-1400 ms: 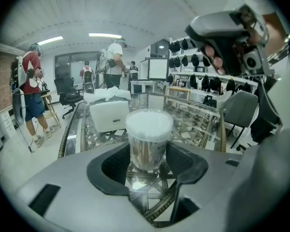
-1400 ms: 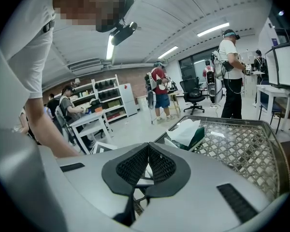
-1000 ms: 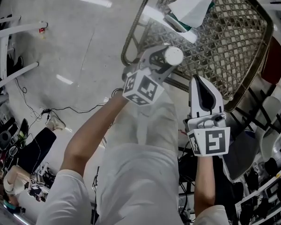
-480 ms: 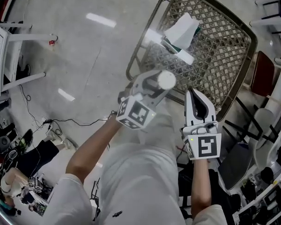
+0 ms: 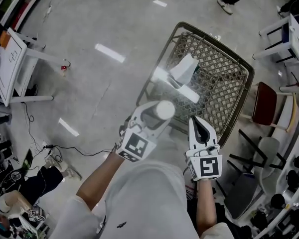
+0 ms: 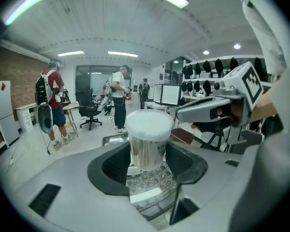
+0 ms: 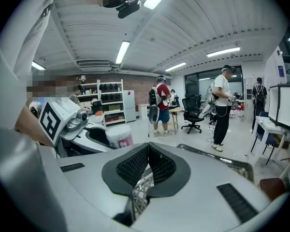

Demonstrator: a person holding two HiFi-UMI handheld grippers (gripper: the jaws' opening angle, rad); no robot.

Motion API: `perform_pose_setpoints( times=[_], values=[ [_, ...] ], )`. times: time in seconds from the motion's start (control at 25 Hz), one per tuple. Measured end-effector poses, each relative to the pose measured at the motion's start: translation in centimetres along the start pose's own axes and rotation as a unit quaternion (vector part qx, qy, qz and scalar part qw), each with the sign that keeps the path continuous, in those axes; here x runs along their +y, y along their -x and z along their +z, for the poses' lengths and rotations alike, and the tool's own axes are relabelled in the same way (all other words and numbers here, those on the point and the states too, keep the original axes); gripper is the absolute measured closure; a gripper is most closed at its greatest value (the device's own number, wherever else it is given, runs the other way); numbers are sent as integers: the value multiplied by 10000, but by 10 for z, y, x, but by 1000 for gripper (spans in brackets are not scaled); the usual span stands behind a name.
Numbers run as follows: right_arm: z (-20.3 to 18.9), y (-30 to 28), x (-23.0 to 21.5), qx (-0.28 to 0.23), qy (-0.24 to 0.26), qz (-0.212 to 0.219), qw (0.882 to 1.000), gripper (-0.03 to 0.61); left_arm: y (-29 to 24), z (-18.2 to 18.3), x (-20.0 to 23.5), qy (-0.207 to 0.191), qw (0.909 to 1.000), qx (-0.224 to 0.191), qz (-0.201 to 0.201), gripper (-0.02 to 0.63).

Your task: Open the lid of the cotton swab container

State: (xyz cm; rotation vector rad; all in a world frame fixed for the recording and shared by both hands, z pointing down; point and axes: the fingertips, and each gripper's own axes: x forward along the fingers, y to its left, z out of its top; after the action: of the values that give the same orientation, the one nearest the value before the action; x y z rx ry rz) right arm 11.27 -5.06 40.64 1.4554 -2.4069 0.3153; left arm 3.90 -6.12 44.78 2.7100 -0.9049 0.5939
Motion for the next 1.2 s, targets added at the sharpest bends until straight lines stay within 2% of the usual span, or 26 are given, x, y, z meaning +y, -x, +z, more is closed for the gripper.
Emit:
perform_pose_setpoints(
  times=[0.28, 0.44, 0.68, 0.88, 1.04, 1.2],
  values=[
    [45, 19, 9, -365, -25, 17, 9993, 578, 50, 43, 4, 92, 9995, -150, 260, 390],
    [65, 33, 11, -579, 19, 31, 9983, 578, 67, 61, 0, -55, 9995, -140, 264, 390],
    [70, 49, 22, -618, 122, 219, 9978, 578, 78, 71, -5, -358, 9991, -106, 205, 390],
    [74, 50, 27, -607, 349, 344, 9970, 578, 83, 72, -6, -354, 9992, -113, 137, 391],
    [87, 49, 34, -724, 437, 625, 9945, 578, 87, 74, -8, -319, 9994, -130, 47, 391],
    [108, 51, 51, -956, 561, 1284, 9855, 577, 89, 75, -15, -447, 9990, -62, -66, 390]
  ],
)
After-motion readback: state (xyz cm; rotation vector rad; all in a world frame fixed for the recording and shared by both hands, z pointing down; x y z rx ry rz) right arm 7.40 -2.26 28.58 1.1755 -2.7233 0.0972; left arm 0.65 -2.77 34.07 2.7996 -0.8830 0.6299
